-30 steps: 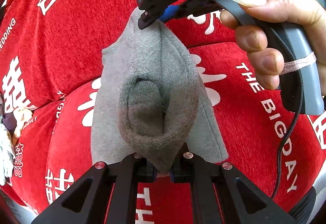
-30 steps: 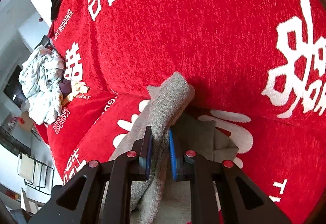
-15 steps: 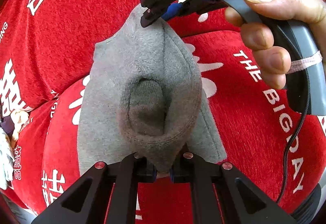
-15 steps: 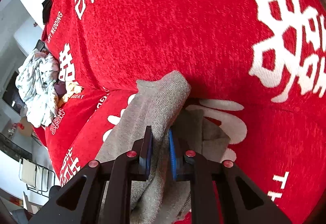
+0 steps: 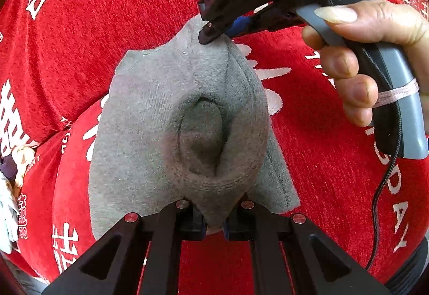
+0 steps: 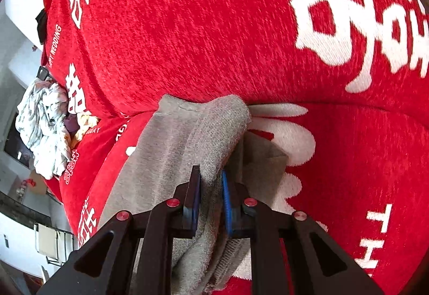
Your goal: Fold small clothes
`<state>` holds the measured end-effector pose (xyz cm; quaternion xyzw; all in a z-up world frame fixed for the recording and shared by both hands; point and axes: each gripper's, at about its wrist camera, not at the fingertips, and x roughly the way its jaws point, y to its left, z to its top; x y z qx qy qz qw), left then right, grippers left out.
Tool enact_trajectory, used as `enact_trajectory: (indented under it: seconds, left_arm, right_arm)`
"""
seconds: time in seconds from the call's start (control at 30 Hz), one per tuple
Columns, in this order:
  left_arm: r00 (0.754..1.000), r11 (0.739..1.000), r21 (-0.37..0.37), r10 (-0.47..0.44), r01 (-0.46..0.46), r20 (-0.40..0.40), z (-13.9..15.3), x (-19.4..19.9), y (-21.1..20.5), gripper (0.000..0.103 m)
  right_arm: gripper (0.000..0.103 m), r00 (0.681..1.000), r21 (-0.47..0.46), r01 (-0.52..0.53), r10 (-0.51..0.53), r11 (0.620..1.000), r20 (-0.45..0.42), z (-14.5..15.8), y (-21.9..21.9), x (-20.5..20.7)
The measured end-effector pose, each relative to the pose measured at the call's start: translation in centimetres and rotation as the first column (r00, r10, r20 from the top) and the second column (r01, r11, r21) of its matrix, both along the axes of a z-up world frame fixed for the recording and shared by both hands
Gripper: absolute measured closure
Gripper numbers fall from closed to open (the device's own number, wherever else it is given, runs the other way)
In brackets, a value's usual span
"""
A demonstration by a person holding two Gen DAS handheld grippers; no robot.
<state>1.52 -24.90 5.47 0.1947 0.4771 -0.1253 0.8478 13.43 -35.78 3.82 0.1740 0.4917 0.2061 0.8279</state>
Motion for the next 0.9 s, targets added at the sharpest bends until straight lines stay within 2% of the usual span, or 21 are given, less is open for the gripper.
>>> enact_trajectory:
  seconds: [0.47,0.63,0.7,0.73,0.77,0.8,0.87,0.9]
  left_arm:
    - [1.000,1.000,0.022,-0.007,0.006,0.015,-1.2,0.1,-0.6,0.094]
    - [0.996,0.997,0.072,-0.036,0.030,0.076,-2.2,-0.7,-1.4,0.094]
    - [0.992,0.994,0.103,-0.047,0.035,0.117,-2.4,-1.4,-1.8,0.093]
    - [0.991,0.993,0.109,-0.048,0.034,0.124,-2.4,-1.6,-1.9,0.087]
    - [0.991,0.994,0.104,-0.048,0.035,0.124,-2.3,-1.8,-1.9,0.074]
    - [0.992,0.996,0.079,-0.046,0.037,0.115,-2.0,-1.9,-1.6,0.066]
    - [0.995,1.000,0.006,-0.029,0.029,0.099,-0.9,-2.0,-0.7,0.023]
    - [0.994,0.999,-0.036,-0.027,0.031,0.106,-0.2,-2.3,-0.1,0.018]
  right_arm:
    - [0.087,0.999,0.013,0.032,-0.031,0.999,-0.044,-2.6,-0.8,0.4]
    - [0.086,0.997,0.008,0.043,-0.042,0.999,-0.068,-3.6,-0.9,0.4]
    - [0.081,0.997,-0.002,0.037,-0.037,0.999,-0.064,-3.5,-0.8,0.2]
    - [0.079,0.997,-0.010,0.042,-0.043,0.999,-0.064,-3.1,-0.9,0.1]
    - [0.077,0.997,-0.016,0.047,-0.048,0.999,-0.065,-2.7,-1.0,-0.1]
    - [0.075,0.997,-0.018,0.052,-0.053,0.998,-0.062,-2.3,-1.1,-0.3]
    - [0.064,0.997,-0.019,0.070,-0.070,0.997,-0.031,-0.8,-1.6,-1.1]
    - [0.060,0.997,-0.021,0.078,-0.078,0.997,-0.014,0.0,-1.8,-1.5]
